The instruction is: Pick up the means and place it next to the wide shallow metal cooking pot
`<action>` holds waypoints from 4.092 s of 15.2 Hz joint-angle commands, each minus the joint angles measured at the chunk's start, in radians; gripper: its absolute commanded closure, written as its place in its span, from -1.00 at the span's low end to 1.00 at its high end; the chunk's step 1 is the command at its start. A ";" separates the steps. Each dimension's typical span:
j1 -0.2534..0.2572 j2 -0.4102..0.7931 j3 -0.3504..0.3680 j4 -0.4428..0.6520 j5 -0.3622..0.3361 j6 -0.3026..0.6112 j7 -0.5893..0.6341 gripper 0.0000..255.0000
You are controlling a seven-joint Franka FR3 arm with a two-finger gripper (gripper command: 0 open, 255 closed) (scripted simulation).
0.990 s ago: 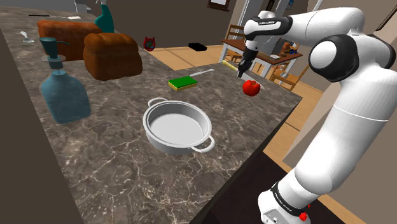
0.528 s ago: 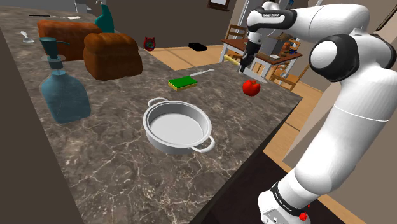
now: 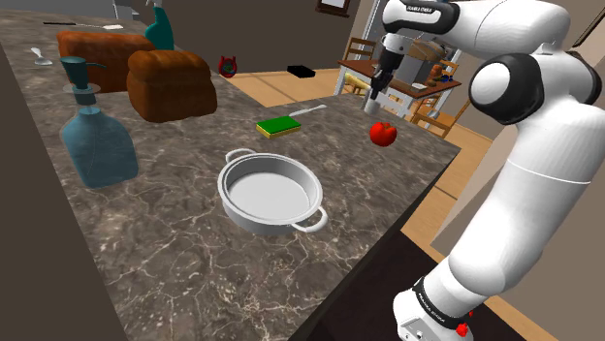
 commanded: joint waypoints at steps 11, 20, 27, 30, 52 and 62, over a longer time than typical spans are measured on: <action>0.127 -0.213 0.068 -0.219 -0.080 0.021 0.190 1.00; 0.230 -0.373 0.183 -0.402 -0.117 0.049 0.413 1.00; 0.301 -0.439 0.283 -0.474 -0.114 0.054 0.584 1.00; 0.331 -0.452 0.327 -0.488 -0.107 0.054 0.657 1.00; 0.357 -0.439 0.366 -0.743 -0.101 0.323 0.720 1.00; 0.357 -0.434 0.366 -0.759 -0.101 0.343 0.721 1.00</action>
